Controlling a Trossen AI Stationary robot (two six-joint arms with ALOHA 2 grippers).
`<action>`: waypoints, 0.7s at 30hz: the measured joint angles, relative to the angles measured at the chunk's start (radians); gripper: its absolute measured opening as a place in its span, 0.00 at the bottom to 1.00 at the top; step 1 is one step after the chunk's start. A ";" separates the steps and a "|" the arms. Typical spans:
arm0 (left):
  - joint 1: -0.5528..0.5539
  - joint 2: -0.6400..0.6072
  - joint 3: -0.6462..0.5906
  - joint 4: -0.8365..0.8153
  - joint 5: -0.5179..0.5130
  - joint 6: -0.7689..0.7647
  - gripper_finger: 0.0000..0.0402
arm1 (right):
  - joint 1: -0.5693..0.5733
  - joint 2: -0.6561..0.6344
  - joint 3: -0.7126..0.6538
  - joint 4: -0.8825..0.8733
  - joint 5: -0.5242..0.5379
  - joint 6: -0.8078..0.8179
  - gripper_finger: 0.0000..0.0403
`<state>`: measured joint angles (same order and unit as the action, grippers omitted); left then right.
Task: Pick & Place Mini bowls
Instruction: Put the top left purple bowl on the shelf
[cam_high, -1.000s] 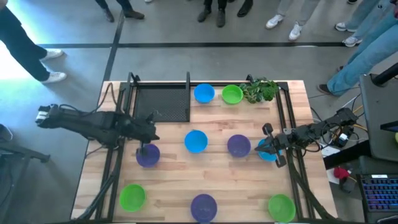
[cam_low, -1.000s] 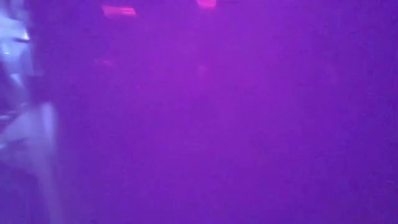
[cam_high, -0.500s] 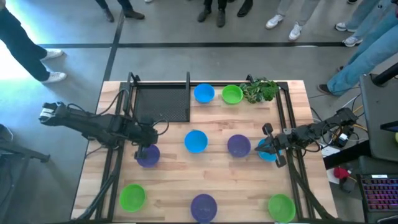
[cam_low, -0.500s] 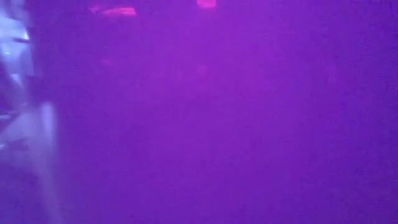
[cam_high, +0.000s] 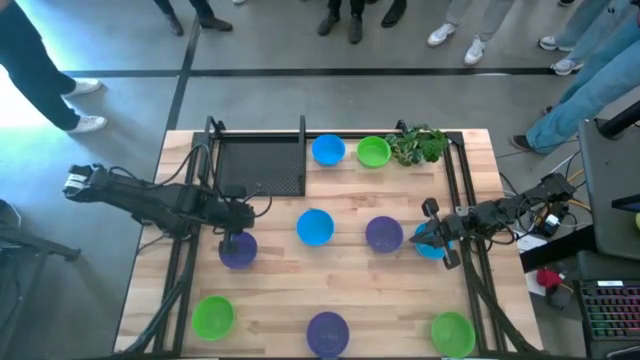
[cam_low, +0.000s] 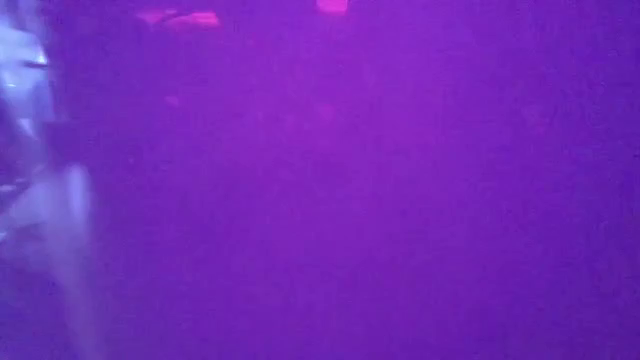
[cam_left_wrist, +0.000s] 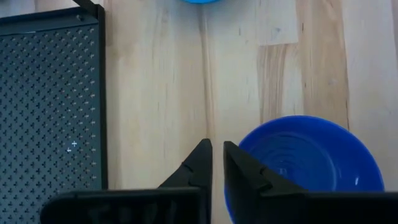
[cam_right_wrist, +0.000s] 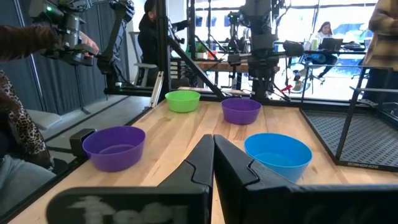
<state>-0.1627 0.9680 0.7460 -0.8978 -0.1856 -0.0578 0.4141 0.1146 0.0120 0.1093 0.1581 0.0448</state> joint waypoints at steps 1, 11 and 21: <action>0.000 0.000 0.000 0.000 0.000 0.005 0.10 | 0.000 0.000 0.000 0.000 0.000 0.000 0.02; 0.000 0.050 -0.021 0.015 0.010 0.041 0.13 | 0.000 0.000 0.000 0.000 0.000 0.000 0.02; 0.000 0.209 -0.021 0.016 0.069 0.064 0.13 | 0.000 0.000 0.000 0.000 0.000 0.000 0.02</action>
<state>-0.1631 1.1766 0.7254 -0.8814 -0.1163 0.0061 0.4137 0.1146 0.0120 0.1089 0.1581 0.0448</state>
